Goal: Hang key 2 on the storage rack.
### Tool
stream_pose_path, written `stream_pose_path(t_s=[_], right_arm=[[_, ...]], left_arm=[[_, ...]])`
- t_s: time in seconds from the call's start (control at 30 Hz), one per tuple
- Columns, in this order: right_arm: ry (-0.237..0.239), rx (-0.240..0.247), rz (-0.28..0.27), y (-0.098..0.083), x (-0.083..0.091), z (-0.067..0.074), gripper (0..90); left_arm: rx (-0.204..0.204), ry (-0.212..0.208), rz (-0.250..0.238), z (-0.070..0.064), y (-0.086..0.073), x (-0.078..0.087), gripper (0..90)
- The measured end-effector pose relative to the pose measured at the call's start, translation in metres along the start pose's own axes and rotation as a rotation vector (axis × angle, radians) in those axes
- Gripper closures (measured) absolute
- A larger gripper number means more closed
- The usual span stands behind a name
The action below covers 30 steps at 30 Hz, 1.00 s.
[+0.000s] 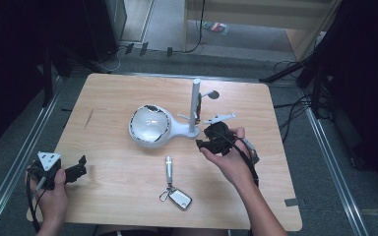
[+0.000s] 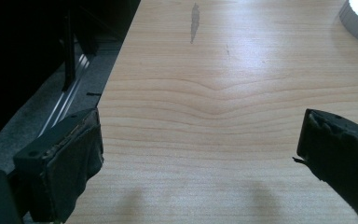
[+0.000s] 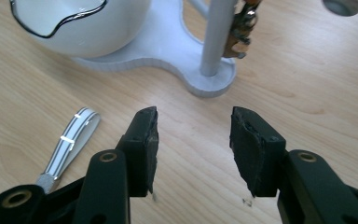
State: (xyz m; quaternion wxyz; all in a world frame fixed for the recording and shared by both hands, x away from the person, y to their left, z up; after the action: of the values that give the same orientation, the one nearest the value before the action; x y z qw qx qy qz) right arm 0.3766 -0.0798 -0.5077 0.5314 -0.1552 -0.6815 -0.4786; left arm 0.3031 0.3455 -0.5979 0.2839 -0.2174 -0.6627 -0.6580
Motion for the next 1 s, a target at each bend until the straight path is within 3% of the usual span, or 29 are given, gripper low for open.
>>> stream_pose_path(t_s=[1.0], right_arm=[[0.126, 0.021, 0.112, -0.016, -0.044, 0.053, 54.7]], left_arm=[[0.003, -0.002, -0.002, 0.000, 0.000, 0.000, 0.4]])
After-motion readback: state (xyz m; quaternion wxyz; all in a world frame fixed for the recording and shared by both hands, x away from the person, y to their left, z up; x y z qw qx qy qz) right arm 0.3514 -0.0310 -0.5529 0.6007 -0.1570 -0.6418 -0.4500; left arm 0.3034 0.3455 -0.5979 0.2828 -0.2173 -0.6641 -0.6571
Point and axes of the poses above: each handheld gripper's, and its own axes: x roughly backward along the jaws, y roughly out of its top, z roughly to its left, the point moved 9 cm from there along -x, roughly forward along the jaws, and after that the axes turned 10 degrees about z, right-handed, at the moved point
